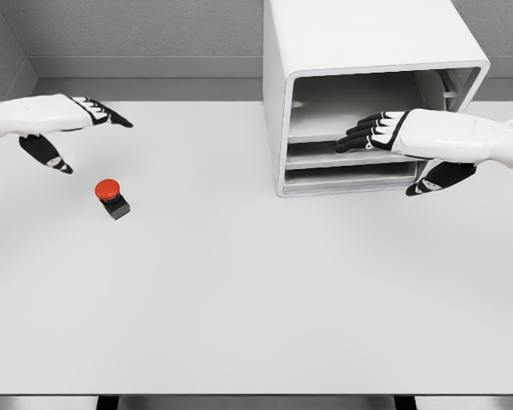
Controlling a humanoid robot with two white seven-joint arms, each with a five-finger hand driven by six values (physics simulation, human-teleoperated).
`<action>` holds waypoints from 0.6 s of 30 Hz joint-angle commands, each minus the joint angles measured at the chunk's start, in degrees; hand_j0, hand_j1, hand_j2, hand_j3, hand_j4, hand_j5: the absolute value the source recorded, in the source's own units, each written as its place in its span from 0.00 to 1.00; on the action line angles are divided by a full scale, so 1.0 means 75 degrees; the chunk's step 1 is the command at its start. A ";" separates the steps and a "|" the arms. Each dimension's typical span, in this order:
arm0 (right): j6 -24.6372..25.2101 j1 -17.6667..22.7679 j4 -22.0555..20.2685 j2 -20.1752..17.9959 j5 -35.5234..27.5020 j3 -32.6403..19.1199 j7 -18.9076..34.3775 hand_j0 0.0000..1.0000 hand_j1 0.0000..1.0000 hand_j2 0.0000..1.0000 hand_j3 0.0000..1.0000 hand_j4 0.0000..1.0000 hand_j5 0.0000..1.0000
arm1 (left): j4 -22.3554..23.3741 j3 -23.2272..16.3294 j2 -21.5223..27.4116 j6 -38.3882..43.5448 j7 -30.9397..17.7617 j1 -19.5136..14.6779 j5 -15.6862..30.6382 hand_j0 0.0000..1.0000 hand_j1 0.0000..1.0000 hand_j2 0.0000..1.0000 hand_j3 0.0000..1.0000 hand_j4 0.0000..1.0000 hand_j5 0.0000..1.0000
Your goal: Slide open multi-storey tabletop storage cabinets and put open load switch and slide close multi-storey tabletop storage cabinets
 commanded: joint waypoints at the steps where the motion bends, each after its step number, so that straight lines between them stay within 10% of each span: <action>1: 0.0013 0.0000 -0.0002 -0.0002 -0.0051 -0.0006 0.0006 1.00 1.00 1.00 1.00 1.00 1.00 | -0.0408 -0.0133 0.0362 0.0016 0.0000 -0.0011 0.0314 1.00 1.00 1.00 1.00 1.00 1.00; 18: 0.0013 0.0000 0.0619 0.0689 0.0055 0.0053 -0.0182 1.00 1.00 1.00 1.00 1.00 1.00 | -0.0631 -0.0121 0.0245 0.0016 0.0082 0.0715 0.0267 1.00 1.00 1.00 1.00 1.00 1.00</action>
